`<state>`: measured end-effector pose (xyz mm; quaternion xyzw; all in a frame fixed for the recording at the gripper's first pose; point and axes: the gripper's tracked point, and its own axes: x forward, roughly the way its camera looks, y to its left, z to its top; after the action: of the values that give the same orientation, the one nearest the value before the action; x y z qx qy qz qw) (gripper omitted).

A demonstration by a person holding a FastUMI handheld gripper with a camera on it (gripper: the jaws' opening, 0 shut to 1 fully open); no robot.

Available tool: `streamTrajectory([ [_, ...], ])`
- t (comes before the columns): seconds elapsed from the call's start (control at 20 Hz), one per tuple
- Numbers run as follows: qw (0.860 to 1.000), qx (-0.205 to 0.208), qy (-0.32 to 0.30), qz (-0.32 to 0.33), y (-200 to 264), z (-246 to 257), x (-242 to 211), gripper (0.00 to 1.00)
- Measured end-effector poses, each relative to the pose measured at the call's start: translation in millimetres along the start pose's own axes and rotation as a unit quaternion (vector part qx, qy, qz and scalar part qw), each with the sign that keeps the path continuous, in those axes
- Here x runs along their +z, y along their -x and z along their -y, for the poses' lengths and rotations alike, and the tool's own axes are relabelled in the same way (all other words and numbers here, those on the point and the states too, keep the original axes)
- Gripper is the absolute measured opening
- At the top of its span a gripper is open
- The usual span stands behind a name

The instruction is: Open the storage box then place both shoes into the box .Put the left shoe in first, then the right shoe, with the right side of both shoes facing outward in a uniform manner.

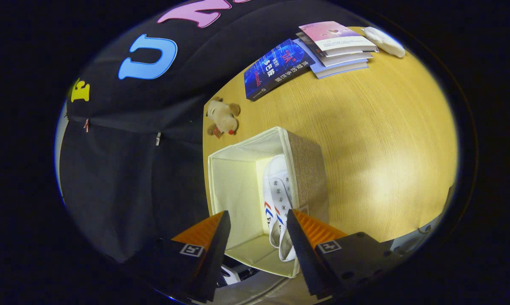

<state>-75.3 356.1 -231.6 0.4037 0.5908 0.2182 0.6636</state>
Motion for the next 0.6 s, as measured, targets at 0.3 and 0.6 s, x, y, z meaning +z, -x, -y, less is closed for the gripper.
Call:
streamTrajectory([
  [0.3, 1.0, 0.003, 0.019, 0.002, 8, 5, -7, 0.93],
  [0.6, 0.998, 0.029, 0.033, 0.048, 29, 5, 6, 0.97],
])
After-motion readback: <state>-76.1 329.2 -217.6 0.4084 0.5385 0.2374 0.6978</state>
